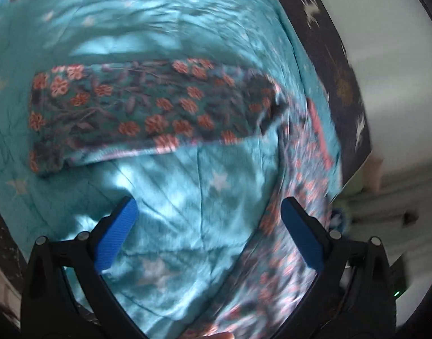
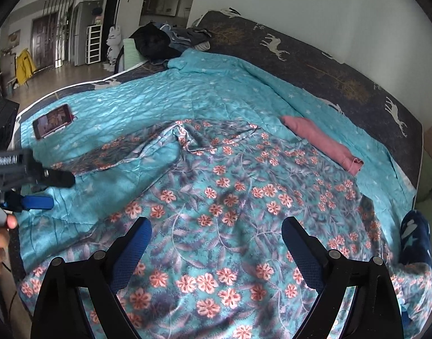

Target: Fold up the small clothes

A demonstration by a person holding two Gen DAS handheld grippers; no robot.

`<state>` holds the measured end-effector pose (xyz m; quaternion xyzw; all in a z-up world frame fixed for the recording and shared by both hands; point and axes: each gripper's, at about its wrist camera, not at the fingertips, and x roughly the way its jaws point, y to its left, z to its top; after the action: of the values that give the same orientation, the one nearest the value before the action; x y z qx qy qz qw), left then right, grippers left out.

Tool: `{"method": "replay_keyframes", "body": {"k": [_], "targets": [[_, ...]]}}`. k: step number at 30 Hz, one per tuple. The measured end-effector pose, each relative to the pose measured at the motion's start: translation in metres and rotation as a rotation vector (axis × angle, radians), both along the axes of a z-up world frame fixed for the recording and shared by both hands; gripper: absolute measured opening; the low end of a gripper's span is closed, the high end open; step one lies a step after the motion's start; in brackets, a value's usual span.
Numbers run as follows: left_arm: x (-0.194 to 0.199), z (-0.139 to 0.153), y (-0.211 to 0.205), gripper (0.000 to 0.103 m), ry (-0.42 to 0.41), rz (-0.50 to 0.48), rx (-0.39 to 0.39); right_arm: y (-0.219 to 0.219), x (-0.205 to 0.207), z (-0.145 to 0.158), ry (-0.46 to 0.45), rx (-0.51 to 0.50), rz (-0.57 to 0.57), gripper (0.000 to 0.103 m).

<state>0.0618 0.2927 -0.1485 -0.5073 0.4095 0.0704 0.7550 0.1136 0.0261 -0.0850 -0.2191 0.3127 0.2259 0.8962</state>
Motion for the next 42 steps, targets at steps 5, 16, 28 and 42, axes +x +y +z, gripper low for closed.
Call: {"method": "replay_keyframes", "body": {"k": [5,16,28,42], "targets": [[-0.005,-0.017,0.028,0.097,0.001,0.193,-0.174,-0.004,0.001,-0.006,0.009,-0.009,-0.004,0.095],[-0.003,-0.034,0.068,0.014,0.041,0.416,-0.211,-0.005,0.003,0.0,-0.018,-0.003,-0.002,0.095],[0.104,0.102,-0.03,0.004,-0.168,0.04,0.337,-0.058,0.019,0.012,-0.04,0.064,-0.101,0.095],[0.192,0.059,-0.277,0.005,-0.216,-0.663,0.647,-0.212,0.089,0.013,0.221,0.297,-0.342,0.054]]}}
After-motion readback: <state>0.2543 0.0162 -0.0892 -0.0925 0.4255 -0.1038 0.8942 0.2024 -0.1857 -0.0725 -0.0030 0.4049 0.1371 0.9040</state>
